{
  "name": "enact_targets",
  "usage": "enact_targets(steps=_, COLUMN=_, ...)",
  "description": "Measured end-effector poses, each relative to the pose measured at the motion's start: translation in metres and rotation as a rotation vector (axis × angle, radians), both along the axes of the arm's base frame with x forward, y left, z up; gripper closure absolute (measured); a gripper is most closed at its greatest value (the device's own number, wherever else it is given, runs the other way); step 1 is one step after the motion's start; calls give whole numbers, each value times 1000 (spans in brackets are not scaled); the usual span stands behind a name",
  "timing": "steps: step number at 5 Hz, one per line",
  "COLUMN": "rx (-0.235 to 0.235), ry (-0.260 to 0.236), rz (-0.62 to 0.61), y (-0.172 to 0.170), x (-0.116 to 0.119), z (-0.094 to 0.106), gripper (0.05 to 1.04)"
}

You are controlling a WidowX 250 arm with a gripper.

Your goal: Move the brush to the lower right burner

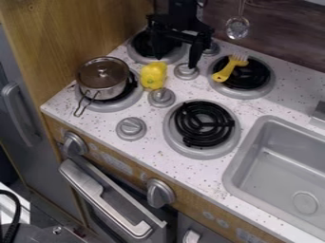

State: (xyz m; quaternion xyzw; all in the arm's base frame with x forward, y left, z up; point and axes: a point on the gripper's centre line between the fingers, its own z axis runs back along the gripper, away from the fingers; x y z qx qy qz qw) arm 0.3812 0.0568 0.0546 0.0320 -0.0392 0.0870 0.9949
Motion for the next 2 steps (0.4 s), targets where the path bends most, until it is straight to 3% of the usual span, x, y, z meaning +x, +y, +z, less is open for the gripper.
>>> enact_targets(steps=2, rx=-34, ry=49, rz=0, y=-8, x=-1, z=-34, gripper=83)
